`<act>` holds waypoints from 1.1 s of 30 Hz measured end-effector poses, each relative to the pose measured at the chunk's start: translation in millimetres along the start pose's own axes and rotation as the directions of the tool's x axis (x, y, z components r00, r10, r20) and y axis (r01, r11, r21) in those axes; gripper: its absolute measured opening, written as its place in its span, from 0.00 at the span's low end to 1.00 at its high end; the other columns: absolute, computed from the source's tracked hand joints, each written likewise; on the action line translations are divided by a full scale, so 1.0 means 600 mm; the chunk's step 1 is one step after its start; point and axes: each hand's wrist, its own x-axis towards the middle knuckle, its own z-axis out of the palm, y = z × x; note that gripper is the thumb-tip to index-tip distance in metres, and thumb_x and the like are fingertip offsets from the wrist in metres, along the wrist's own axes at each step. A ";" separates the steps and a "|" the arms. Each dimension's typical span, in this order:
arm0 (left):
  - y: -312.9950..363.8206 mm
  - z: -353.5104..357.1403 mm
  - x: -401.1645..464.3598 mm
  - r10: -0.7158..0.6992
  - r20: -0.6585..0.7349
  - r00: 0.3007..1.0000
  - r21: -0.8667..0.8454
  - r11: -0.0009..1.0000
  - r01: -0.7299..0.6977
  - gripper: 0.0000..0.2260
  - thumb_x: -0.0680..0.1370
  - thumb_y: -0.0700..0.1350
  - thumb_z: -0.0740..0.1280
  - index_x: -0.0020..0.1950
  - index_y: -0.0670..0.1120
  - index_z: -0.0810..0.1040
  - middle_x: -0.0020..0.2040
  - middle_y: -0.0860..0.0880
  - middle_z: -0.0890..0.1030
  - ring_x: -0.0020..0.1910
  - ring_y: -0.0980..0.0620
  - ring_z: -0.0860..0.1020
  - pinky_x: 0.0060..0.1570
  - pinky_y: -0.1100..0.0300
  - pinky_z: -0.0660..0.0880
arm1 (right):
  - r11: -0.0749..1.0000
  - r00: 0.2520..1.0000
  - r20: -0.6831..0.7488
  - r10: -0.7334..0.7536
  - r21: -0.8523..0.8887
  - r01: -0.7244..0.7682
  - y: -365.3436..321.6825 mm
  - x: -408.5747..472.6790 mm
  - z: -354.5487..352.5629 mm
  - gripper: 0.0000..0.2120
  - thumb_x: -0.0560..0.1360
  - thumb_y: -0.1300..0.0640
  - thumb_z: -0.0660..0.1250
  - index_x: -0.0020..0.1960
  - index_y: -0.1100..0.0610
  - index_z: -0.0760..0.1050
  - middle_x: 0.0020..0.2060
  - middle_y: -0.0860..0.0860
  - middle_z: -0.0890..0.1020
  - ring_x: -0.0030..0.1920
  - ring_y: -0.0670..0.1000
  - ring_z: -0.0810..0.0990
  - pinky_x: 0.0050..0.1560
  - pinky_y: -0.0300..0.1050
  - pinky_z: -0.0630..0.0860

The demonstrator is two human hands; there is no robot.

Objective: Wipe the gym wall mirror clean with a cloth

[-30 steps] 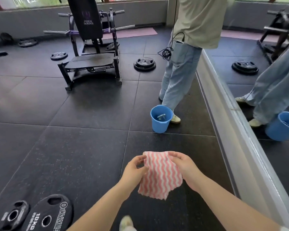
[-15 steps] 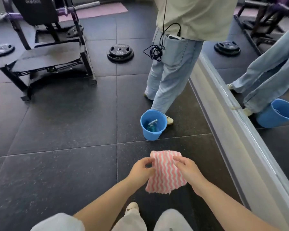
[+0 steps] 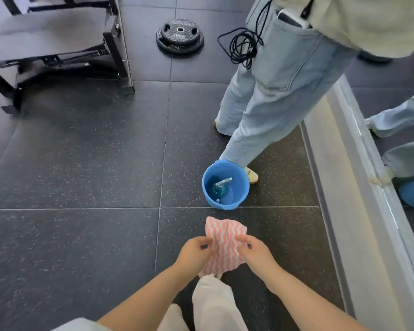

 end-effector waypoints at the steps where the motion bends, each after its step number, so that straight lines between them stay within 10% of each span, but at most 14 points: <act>1: 0.004 0.000 0.020 -0.008 0.000 1.000 0.000 1.000 0.008 0.18 0.81 0.41 0.61 0.72 0.46 0.69 0.71 0.49 0.71 0.68 0.50 0.70 0.66 0.57 0.68 | 0.999 1.000 0.013 -0.008 -0.031 0.009 -0.004 0.021 -0.002 0.17 0.82 0.56 0.57 0.70 0.52 0.69 0.70 0.51 0.70 0.69 0.51 0.70 0.65 0.44 0.68; 17: -0.003 0.069 0.401 -0.119 0.187 0.975 -0.103 0.985 0.140 0.19 0.81 0.41 0.61 0.72 0.43 0.69 0.71 0.47 0.70 0.68 0.49 0.70 0.67 0.56 0.66 | 0.948 0.996 0.064 0.059 -0.316 -0.036 0.054 0.399 0.008 0.21 0.80 0.56 0.59 0.72 0.55 0.67 0.71 0.53 0.69 0.70 0.53 0.68 0.67 0.43 0.64; 21: -0.022 0.101 0.454 -0.160 0.232 0.959 -0.153 0.968 0.199 0.07 0.80 0.40 0.61 0.54 0.49 0.77 0.59 0.46 0.75 0.57 0.51 0.74 0.57 0.58 0.69 | 0.945 0.996 0.037 0.083 -0.319 -0.067 0.082 0.461 0.016 0.20 0.81 0.57 0.58 0.72 0.56 0.68 0.70 0.55 0.71 0.68 0.55 0.70 0.66 0.45 0.66; 25: -0.030 0.127 0.495 -0.148 0.287 0.946 -0.183 0.961 0.206 0.18 0.81 0.42 0.61 0.71 0.44 0.69 0.67 0.46 0.73 0.62 0.49 0.74 0.59 0.58 0.70 | 0.943 0.997 -0.002 0.077 -0.326 -0.073 0.105 0.510 0.013 0.20 0.81 0.57 0.58 0.72 0.56 0.67 0.71 0.55 0.70 0.69 0.55 0.70 0.66 0.44 0.65; 33: -0.016 0.153 0.555 -0.084 0.336 0.938 -0.146 0.979 0.140 0.21 0.79 0.39 0.62 0.73 0.46 0.67 0.63 0.52 0.73 0.54 0.54 0.73 0.46 0.63 0.71 | 0.880 1.000 0.004 -0.012 -0.475 0.013 0.097 0.605 -0.007 0.17 0.81 0.55 0.56 0.66 0.60 0.72 0.60 0.58 0.76 0.57 0.58 0.77 0.53 0.45 0.70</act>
